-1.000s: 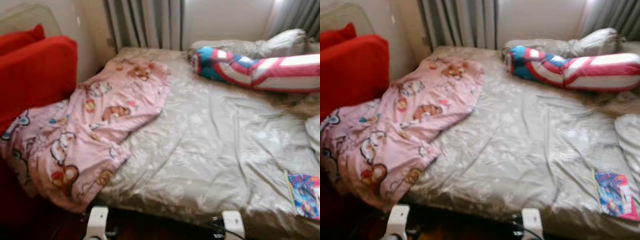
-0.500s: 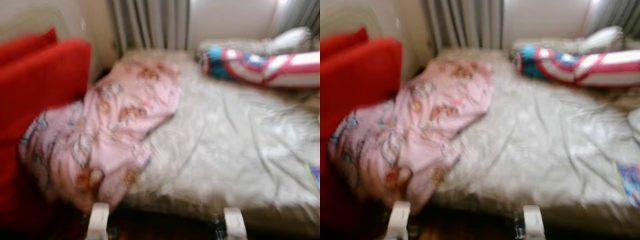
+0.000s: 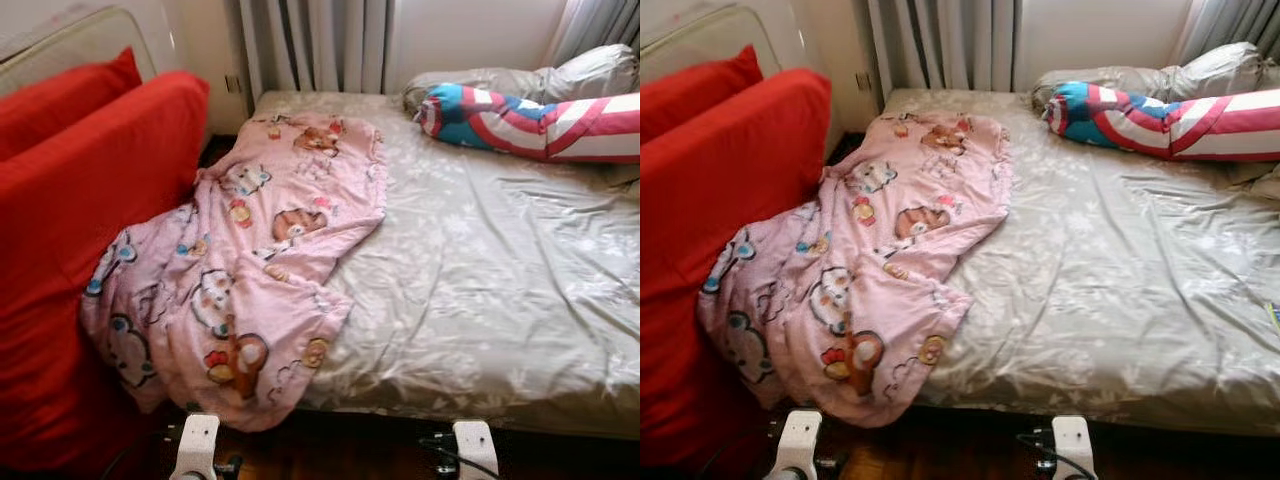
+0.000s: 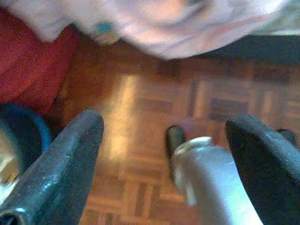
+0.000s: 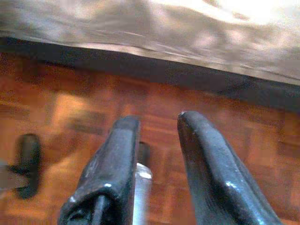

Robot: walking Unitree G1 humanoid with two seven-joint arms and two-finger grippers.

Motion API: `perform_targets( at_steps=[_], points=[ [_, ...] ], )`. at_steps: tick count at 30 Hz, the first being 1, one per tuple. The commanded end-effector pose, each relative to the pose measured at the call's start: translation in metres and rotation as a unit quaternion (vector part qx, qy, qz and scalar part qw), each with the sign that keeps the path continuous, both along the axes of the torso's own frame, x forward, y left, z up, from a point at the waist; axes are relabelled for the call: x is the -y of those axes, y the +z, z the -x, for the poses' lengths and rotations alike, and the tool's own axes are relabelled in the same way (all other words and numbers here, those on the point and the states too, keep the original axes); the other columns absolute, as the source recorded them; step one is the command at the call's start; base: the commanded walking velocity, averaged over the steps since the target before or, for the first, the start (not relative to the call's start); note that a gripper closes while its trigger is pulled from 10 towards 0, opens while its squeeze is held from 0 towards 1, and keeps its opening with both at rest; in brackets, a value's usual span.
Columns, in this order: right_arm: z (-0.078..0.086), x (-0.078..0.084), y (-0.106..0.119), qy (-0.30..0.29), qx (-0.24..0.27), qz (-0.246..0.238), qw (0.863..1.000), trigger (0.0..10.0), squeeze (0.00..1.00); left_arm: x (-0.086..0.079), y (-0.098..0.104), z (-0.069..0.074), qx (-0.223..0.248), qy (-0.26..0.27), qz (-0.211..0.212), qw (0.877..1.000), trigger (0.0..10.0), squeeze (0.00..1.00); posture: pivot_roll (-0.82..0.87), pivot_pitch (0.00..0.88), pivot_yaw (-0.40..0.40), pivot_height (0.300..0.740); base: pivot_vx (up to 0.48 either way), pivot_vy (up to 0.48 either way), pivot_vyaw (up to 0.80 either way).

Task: Clean up the room

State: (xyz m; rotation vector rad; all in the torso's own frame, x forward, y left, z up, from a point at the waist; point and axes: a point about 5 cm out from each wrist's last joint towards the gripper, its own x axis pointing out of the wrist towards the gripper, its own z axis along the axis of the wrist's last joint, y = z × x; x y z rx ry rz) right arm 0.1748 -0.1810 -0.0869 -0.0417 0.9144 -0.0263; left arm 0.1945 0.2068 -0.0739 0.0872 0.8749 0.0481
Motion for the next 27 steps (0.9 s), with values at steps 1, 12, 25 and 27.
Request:
perform_targets(
  at_steps=[1, 12, 25, 27],
  points=[
    [0.0000, -0.0023, -0.0003, -0.001, -0.001, -0.005, 1.000, 10.0, 0.00, -0.0041, -0.0017, 0.0045, -0.008, 0.000, -0.005, 1.000, 10.0, 0.00, -0.02, 0.062, 0.018, 0.740, 0.000, 0.349, 0.00],
    [-0.0006, -0.0030, 0.0000, 0.002, 0.001, -0.004, 1.000, 10.0, 0.00, -0.0029, -0.0010, 0.0036, 0.001, 0.001, 0.001, 1.000, 10.0, 0.00, -0.02, 0.060, 0.016, 0.740, 0.000, 0.032, 0.00],
    [-0.0027, -0.0073, 0.0007, 0.005, 0.006, -0.005, 1.000, 10.0, 0.00, -0.0026, -0.0004, 0.0026, 0.001, -0.015, -0.005, 1.000, 10.0, 0.00, -0.02, 0.060, 0.016, 0.740, 0.000, -0.057, 0.00],
    [-0.0023, -0.0070, 0.0005, 0.005, 0.005, -0.005, 1.000, 10.0, 0.00, -0.0025, -0.0005, 0.0027, 0.001, -0.014, -0.005, 1.000, 10.0, 0.00, -0.02, 0.060, 0.016, 0.740, 0.000, -0.401, 0.00]
  ],
)
